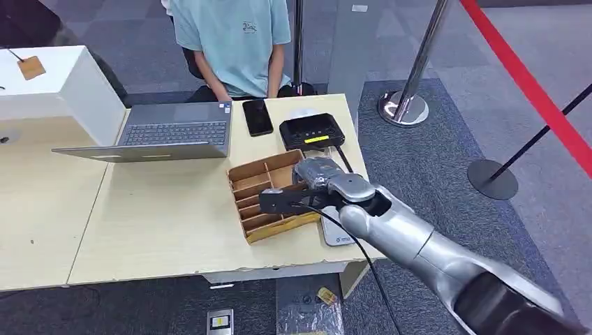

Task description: Pass the card to the sensor for recognition and then transmit it.

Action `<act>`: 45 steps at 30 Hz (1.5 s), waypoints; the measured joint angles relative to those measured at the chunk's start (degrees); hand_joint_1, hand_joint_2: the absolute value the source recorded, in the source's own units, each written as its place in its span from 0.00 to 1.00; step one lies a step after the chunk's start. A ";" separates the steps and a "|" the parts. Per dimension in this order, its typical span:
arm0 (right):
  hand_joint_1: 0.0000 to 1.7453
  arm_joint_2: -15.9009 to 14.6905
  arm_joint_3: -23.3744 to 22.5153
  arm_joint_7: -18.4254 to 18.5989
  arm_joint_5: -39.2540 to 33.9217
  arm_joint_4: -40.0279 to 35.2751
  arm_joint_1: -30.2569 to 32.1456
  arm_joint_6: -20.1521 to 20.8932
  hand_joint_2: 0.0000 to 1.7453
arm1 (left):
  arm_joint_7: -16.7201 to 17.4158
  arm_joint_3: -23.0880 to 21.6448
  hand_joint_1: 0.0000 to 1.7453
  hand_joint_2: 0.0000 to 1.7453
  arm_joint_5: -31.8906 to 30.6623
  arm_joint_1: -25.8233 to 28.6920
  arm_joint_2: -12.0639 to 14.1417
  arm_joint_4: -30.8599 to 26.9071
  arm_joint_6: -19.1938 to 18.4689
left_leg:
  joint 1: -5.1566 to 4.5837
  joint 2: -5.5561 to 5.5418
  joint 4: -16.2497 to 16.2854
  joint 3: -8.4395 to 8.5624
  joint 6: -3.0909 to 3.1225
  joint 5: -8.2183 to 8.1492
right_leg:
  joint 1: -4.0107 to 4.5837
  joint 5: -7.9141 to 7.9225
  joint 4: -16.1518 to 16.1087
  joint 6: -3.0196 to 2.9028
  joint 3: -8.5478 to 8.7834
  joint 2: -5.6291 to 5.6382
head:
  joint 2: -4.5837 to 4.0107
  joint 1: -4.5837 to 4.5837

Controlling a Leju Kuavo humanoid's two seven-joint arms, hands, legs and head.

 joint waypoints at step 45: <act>1.00 3.41 -1.07 -3.19 -0.48 4.39 -0.74 -5.75 1.00 | 0.00 -0.02 0.00 1.00 -0.90 -0.01 -0.70 0.00 -0.35 | 0.00 0.01 0.00 0.01 0.00 0.00 | 0.00 0.00 0.01 0.00 0.02 0.00 | 0.00 0.00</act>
